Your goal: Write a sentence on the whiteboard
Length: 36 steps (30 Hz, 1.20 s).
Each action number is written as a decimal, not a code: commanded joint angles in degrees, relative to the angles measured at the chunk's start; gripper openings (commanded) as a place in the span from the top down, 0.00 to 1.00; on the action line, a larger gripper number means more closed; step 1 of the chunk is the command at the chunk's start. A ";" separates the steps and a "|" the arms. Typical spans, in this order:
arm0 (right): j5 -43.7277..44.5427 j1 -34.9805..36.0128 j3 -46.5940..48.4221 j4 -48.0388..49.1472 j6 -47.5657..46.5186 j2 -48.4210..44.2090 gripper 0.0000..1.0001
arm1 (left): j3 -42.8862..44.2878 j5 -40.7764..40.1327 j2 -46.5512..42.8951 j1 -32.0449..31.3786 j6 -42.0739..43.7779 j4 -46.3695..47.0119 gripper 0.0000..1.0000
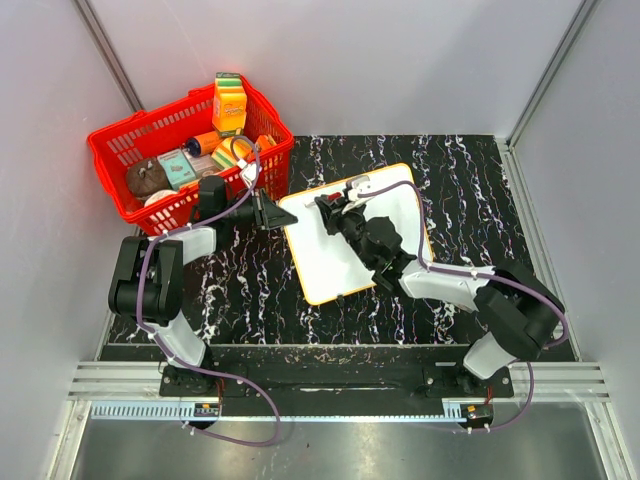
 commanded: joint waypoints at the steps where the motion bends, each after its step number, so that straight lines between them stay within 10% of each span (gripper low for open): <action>1: 1.70 0.38 -1.67 -0.52 -0.08 -1.77 1.00 | -1.86 -1.85 2.22 -1.43 10.53 -0.40 1.00; 36: 5.48 -0.50 4.39 -2.10 2.82 -1.69 1.00 | -1.51 -1.59 2.40 -1.70 10.88 -1.02 1.00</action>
